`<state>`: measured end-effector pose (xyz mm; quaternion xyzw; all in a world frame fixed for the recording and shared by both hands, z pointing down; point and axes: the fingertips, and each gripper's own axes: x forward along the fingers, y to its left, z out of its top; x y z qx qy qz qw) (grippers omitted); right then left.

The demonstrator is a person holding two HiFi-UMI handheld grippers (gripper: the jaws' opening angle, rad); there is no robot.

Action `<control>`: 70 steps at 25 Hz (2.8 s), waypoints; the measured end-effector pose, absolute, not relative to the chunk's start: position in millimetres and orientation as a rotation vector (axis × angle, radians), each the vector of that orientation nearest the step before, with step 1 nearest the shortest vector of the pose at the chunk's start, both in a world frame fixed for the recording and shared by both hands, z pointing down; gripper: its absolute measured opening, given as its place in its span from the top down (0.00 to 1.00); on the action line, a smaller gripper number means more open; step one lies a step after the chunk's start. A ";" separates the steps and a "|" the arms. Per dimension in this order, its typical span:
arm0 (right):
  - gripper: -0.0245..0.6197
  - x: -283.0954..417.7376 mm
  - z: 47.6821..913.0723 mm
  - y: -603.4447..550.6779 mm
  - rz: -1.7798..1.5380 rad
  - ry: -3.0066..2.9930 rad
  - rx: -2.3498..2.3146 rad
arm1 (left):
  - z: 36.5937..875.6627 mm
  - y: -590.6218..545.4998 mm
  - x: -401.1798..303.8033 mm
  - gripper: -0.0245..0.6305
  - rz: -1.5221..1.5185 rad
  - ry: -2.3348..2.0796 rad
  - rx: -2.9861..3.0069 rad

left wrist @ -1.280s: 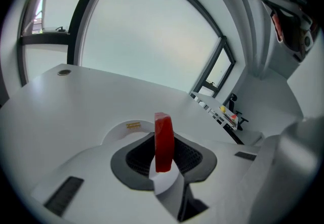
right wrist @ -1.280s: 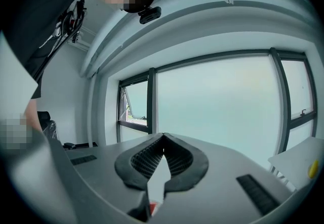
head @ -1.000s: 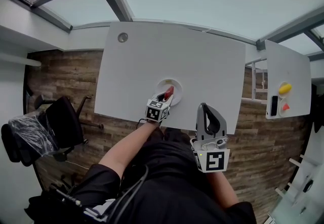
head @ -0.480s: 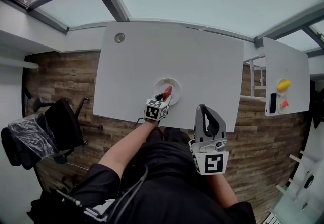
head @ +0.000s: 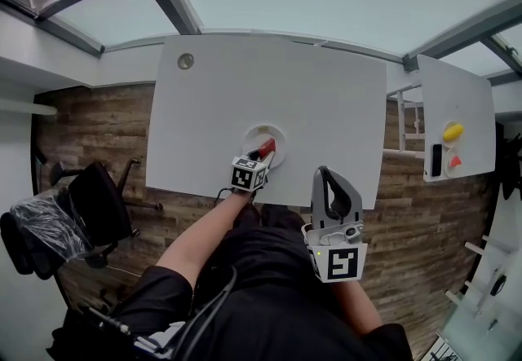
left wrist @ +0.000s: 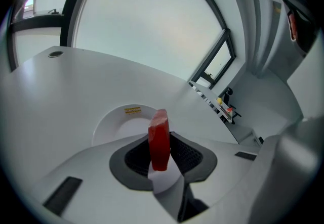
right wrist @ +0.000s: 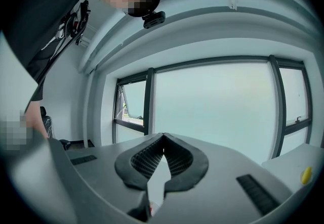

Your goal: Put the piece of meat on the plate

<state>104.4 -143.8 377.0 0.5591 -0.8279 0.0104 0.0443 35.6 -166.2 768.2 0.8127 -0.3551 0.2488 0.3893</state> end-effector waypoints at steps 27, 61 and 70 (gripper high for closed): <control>0.95 69.3 367.9 -131.0 -0.199 -2.564 1.530 | 777.1 -175.0 24.3 0.56 0.780 -0.987 2.128; 0.95 83.6 384.2 -119.9 0.084 -2.588 1.668 | 600.4 -159.9 -6.2 0.50 0.343 -1.240 2.359; 0.95 75.7 372.8 -118.0 0.060 -2.623 1.674 | 514.2 -144.3 -8.7 0.50 0.164 -1.261 2.414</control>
